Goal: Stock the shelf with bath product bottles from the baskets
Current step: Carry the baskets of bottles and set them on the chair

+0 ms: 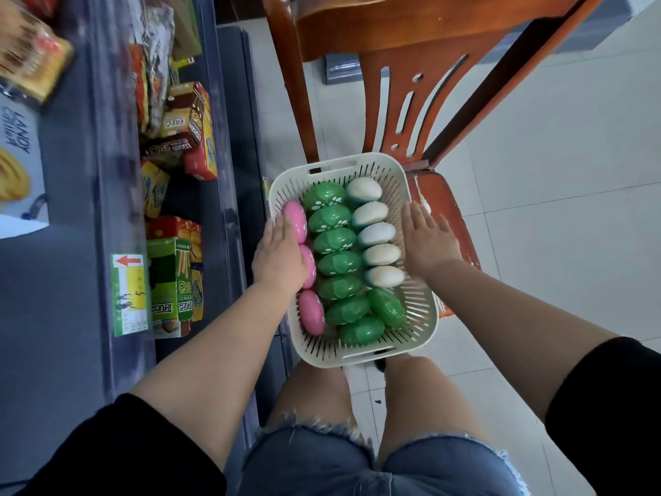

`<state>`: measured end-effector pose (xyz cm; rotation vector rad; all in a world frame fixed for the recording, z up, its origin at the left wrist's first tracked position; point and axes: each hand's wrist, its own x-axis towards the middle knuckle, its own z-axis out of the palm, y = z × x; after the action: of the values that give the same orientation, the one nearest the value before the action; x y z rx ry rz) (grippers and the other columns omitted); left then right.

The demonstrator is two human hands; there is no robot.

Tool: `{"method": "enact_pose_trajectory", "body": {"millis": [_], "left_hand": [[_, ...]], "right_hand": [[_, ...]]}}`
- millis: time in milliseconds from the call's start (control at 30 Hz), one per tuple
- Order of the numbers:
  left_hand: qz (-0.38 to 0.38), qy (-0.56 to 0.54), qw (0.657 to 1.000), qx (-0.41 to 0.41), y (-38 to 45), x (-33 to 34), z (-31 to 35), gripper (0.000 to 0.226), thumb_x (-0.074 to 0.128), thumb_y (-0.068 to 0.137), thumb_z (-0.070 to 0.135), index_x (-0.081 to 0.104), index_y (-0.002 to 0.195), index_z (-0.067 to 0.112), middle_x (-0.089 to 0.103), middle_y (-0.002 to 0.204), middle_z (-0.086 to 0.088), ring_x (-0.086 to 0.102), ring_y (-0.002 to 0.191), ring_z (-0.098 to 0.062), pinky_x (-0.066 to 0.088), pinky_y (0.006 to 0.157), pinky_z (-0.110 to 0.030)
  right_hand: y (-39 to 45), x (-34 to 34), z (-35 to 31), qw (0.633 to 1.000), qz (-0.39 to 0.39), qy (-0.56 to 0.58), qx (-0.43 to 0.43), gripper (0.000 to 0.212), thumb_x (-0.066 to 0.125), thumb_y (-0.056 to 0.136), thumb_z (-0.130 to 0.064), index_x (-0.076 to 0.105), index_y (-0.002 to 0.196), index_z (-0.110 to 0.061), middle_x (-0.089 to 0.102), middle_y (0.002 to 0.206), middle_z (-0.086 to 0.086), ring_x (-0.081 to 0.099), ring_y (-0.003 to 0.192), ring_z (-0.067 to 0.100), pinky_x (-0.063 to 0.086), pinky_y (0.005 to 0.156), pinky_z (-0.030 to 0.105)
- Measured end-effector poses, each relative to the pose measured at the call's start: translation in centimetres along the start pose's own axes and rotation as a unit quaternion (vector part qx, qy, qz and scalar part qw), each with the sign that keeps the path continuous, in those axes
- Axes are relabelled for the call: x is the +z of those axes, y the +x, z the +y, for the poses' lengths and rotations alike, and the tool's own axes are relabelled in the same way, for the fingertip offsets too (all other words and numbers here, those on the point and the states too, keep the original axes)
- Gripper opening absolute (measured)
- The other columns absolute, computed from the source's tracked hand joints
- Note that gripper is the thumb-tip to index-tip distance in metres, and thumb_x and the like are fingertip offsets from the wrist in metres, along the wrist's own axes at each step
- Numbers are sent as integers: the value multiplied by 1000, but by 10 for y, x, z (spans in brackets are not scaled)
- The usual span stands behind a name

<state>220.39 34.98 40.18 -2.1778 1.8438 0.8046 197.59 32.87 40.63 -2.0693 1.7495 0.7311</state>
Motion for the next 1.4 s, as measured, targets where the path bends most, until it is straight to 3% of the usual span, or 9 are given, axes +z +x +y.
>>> {"method": "enact_pose_trajectory", "body": {"millis": [133,233,333,467,733,867,933,1100,1400], "left_hand": [[12,18,998,63,-25,-31,18,55,43,95,18,23,146,9,36,146,-12,32,135,-27,31,108,-39],[19,42,992,114,-39,-54,39,47,45,94,18,34,140,10,44,140,-11,43,127,-28,37,102,-40],[43,80,983,161,-44,-70,68,53,45,94,20,30,144,13,41,145,-8,41,130,-26,34,107,-39],[64,130,966,216,-62,-80,139,44,44,93,17,38,136,14,47,137,-8,45,123,-27,37,99,-37],[72,199,915,342,-119,-29,343,27,42,92,16,57,115,15,61,116,-6,60,105,-29,47,83,-37],[44,175,903,390,-144,4,439,25,42,91,15,60,109,13,62,113,-5,59,101,-30,42,73,-31],[39,185,885,425,-160,16,484,26,42,91,15,60,110,14,62,113,-5,59,100,-29,38,69,-29],[35,222,828,514,-188,41,593,31,41,93,19,57,119,18,59,123,-3,57,109,-26,44,81,-28],[52,294,727,619,-192,93,778,27,43,91,18,63,109,16,64,114,-7,60,106,-30,47,81,-31]], "right_hand": [[-29,-27,8,998,58,4,-19,74,50,87,-13,8,148,-6,22,153,10,21,142,23,17,116,40],[-51,-42,22,995,96,19,-14,65,56,84,-18,26,141,-10,41,141,7,39,130,25,31,108,38],[-77,-49,47,994,108,-8,-19,58,49,88,-20,28,141,-10,41,141,7,41,128,26,31,106,38],[-112,-42,104,992,117,-36,7,54,50,89,-21,32,139,-11,45,136,5,42,125,24,33,103,37],[-216,-4,262,985,114,38,121,33,39,89,-10,45,121,-11,50,123,5,46,117,24,36,93,32],[-270,21,339,959,127,124,221,23,41,90,-11,50,110,-10,53,115,6,49,109,26,35,76,29],[-296,35,372,941,128,156,271,22,43,89,-13,52,109,-10,54,114,6,51,109,26,32,70,27],[-344,62,449,906,132,185,358,26,43,89,-14,54,113,-11,55,118,5,50,111,25,33,70,27],[-363,78,593,867,120,191,444,20,42,90,-12,54,106,-10,56,114,8,52,107,27,34,70,28]]}}
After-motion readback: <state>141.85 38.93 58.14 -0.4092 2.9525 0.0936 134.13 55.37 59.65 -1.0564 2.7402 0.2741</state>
